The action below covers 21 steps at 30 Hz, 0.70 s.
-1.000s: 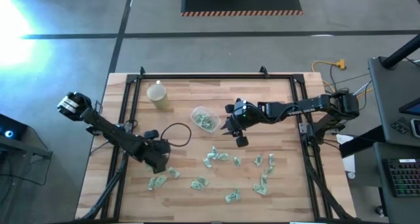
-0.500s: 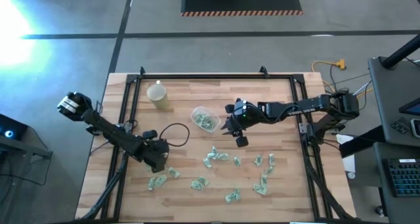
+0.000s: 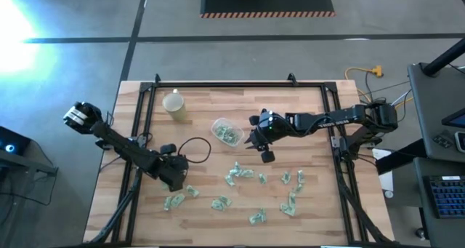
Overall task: Pick and place Stevia / Truvia into bins
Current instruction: Put the stevia packet into the transparent container
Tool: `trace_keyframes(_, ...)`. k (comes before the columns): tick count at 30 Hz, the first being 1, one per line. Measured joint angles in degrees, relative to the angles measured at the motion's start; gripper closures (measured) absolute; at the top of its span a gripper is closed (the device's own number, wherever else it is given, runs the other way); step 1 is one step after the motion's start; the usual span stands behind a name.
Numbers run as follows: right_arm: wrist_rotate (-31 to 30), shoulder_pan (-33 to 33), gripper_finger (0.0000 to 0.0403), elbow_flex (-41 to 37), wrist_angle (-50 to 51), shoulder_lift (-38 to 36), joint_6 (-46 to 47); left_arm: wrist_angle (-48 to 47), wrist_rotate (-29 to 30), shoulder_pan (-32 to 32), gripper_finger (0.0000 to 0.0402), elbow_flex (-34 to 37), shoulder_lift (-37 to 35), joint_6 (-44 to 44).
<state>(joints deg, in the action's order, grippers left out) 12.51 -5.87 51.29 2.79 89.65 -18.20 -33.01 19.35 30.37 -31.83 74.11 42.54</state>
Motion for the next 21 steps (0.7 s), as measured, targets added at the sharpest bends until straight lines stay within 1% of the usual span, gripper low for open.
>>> trace_keyframes(8, 0.0, 0.0, 0.0321, 0.0, 0.0, 0.0, 0.0, -0.5, -1.2, 0.0, 0.0359, 0.0, 0.0, 0.0)
trace_keyframes(11, 0.0, 0.0, 0.0318, 0.0, 0.0, 0.0, 0.1, -0.5, -1.2, 0.0, 0.0390, 0.0, 0.0, -1.5)
trace_keyframes(13, 0.0, 0.0, 0.0317, 0.0, 0.0, 0.0, 0.2, -0.5, -1.1, 0.0, 0.0397, 0.0, 0.0, -2.6)
trace_keyframes(16, 0.0, 0.0, 0.0318, 0.0, 0.0, 0.0, 0.3, -0.6, -0.6, 0.0, 0.0397, -0.3, 0.0, -4.2)
trace_keyframes(21, 0.0, 0.3, 0.0324, 0.0, 0.4, 0.0, 2.4, -0.5, 3.7, -0.3, 0.0400, -2.2, -0.9, -10.4)
